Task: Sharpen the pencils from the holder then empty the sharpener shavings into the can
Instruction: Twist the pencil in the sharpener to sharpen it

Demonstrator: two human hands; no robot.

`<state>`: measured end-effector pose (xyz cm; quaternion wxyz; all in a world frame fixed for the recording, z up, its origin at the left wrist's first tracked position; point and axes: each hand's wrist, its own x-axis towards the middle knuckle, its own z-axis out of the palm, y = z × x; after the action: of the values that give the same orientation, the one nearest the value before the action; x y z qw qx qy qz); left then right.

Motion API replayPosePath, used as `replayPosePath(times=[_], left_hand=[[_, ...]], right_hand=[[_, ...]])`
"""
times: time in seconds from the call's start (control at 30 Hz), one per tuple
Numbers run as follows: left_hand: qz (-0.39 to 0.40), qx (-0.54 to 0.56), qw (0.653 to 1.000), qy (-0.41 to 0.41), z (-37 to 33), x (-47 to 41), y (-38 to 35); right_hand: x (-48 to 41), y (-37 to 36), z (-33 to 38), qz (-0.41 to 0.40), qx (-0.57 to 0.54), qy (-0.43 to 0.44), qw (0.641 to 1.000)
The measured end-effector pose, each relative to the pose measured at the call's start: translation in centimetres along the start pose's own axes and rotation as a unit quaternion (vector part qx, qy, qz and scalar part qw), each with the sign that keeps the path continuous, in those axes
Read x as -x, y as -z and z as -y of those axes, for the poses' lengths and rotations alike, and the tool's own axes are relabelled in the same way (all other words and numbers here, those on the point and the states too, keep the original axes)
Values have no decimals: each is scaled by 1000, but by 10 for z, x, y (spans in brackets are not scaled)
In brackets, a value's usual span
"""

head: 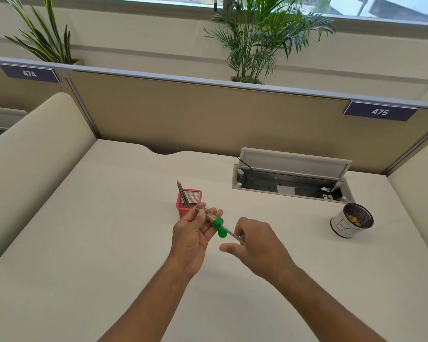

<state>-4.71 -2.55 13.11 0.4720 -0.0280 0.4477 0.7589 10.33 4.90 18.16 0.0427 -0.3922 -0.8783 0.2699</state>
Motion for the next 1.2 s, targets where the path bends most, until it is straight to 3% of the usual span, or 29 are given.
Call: replayPosePath(times=[0.13,0.2,0.27,0.33,0.47,0.53,0.8,1.2], left_hand=[[-9,2,1000,-10,1,2,-2],[-10,0,1000,-10,3,2,-2],[-3,-8,1000,-6,5,0,1],[8,-17,1000,2,3,-1,3],[31,-23,999,20,-2,-1,5],[39,-24,999,23,-4,0,5],[39,-1,999,23,-9,-3,9],[-11,22,1000,-7,-14,-13,26]], right_hand=[[9,-3,0,-48,180,112,976],[10,-5,-1,-56,215,125,967],[8,-8,-2,-58,152,93,982],[6,-7,-3,-1,2,17,1000],[8,7,1,86,-218,-75,969],[9,9,0,116,-277,-101,948],[16,8,-3,156,-387,-150,896],[22,10,-9,166,-374,-128,903]])
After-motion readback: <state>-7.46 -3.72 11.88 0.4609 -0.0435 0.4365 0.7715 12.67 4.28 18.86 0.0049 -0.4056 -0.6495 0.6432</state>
